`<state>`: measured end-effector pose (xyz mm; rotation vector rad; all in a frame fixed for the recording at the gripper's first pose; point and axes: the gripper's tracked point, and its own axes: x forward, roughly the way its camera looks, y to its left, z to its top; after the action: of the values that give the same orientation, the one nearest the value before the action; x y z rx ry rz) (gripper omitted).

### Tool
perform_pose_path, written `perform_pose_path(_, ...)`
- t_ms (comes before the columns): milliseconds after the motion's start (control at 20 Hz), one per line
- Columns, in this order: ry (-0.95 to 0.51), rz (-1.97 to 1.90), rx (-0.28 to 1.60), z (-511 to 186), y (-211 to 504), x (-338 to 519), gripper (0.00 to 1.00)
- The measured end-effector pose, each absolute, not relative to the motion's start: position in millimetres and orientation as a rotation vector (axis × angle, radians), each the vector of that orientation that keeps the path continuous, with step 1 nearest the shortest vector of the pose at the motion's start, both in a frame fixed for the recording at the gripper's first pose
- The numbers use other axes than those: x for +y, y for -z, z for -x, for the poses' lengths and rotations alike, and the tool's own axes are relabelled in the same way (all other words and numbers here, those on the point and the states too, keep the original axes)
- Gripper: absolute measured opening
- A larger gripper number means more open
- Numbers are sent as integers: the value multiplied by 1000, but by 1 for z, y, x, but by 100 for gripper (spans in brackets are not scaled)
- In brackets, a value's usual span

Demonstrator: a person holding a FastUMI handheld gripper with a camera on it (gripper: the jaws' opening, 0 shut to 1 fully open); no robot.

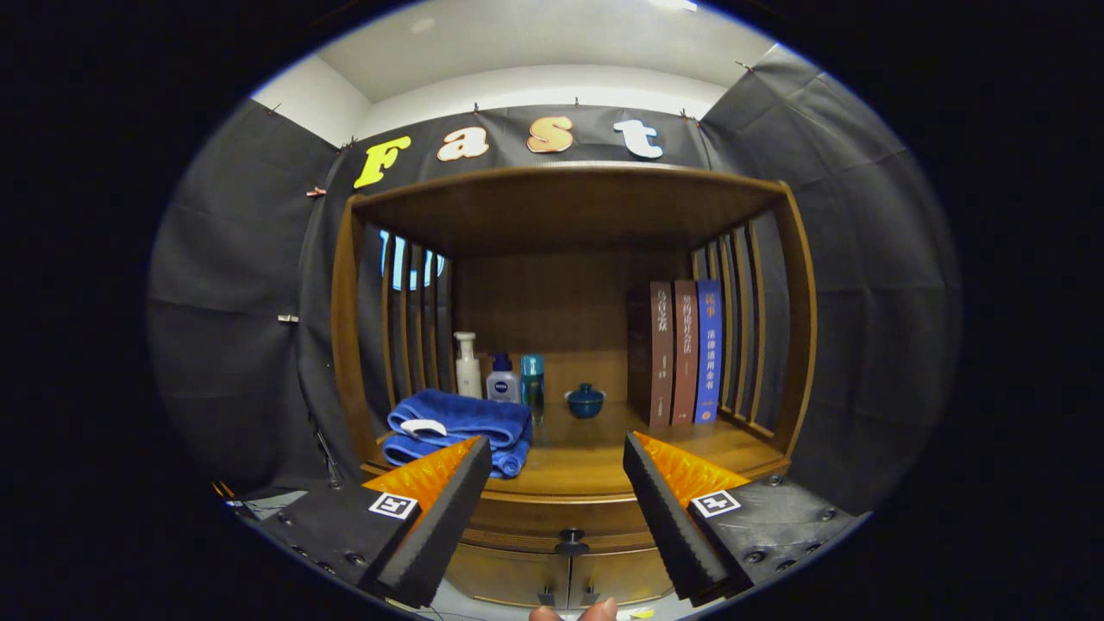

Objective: Pull open the drawer, take out the items inside it, and place them on the countertop above the cabinet.

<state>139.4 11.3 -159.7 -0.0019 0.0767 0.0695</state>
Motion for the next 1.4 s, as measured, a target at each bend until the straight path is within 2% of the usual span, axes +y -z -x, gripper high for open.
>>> perform_pose_path(200, -66, -1, 136, -149, 211, 6, 99)
perform_pose_path(900, -47, 13, 320, -178, 321, 0, 100)
perform_pose_path(1000, -37, 13, 333, -183, 332, -3, 91)
perform_pose_path(1050, -35, 6, 344, -183, 338, -3, 83)
perform_pose_path(1200, -17, -7, 366, -188, 346, -8, 77)
perform_pose_path(1250, -24, -14, 367, -190, 350, -8, 64)
perform_pose_path(1400, -29, -16, 348, -188, 347, -9, 51)
